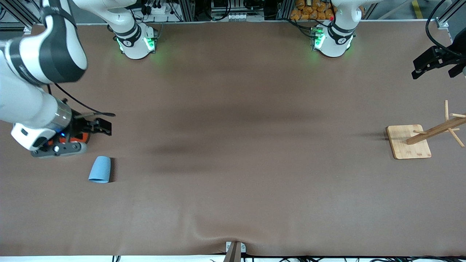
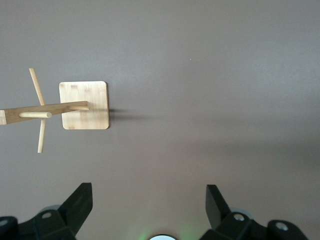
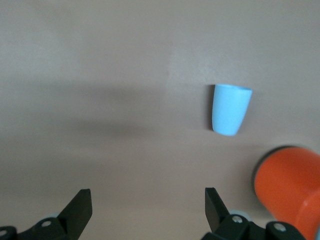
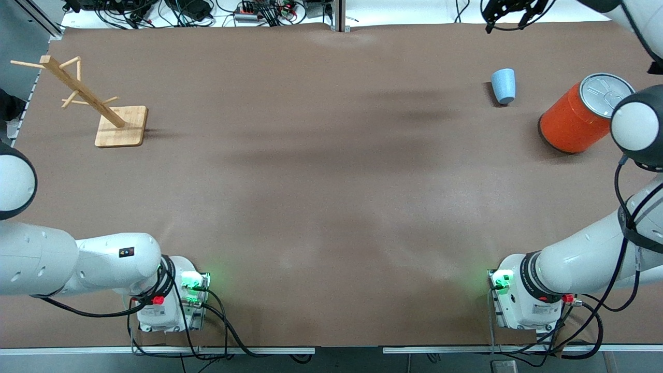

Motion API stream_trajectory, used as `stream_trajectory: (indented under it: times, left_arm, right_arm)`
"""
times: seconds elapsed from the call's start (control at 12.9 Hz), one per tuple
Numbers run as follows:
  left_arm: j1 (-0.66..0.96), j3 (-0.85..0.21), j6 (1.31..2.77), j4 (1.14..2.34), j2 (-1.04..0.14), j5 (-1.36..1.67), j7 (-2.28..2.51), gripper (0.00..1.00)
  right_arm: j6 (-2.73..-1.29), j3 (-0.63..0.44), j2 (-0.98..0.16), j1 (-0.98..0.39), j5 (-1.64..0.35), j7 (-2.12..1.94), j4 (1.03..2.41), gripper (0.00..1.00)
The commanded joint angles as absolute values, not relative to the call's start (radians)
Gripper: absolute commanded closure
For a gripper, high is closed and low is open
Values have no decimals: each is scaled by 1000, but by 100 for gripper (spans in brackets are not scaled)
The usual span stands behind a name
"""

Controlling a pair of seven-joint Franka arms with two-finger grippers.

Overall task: Flip cup
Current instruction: 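Reach the right gripper down toward the blue cup lying beside the can, then close the right gripper around the blue cup's body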

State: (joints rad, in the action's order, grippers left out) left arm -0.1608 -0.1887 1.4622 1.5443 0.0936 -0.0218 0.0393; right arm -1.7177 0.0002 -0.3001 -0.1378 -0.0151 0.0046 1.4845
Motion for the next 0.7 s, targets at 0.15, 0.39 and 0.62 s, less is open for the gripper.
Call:
stream_trajectory:
  times: [0.15,0.39,0.62]
  left_arm:
    - [-166,-199,1445,1520,87,-32,29,0]
    - [-164,-201,1445,1520,87,-29,37,0]
    - [-167,-199,1445,1519,87,-28,37,0]
  right_arm:
    - [-1723,-12,-418,-109,-2,-5,1480,0]
    - [-1730,-12,-477,-49,-2,-8,1499,0]
    - [-1869,-11,-482,-14,32,-21,1609,0]
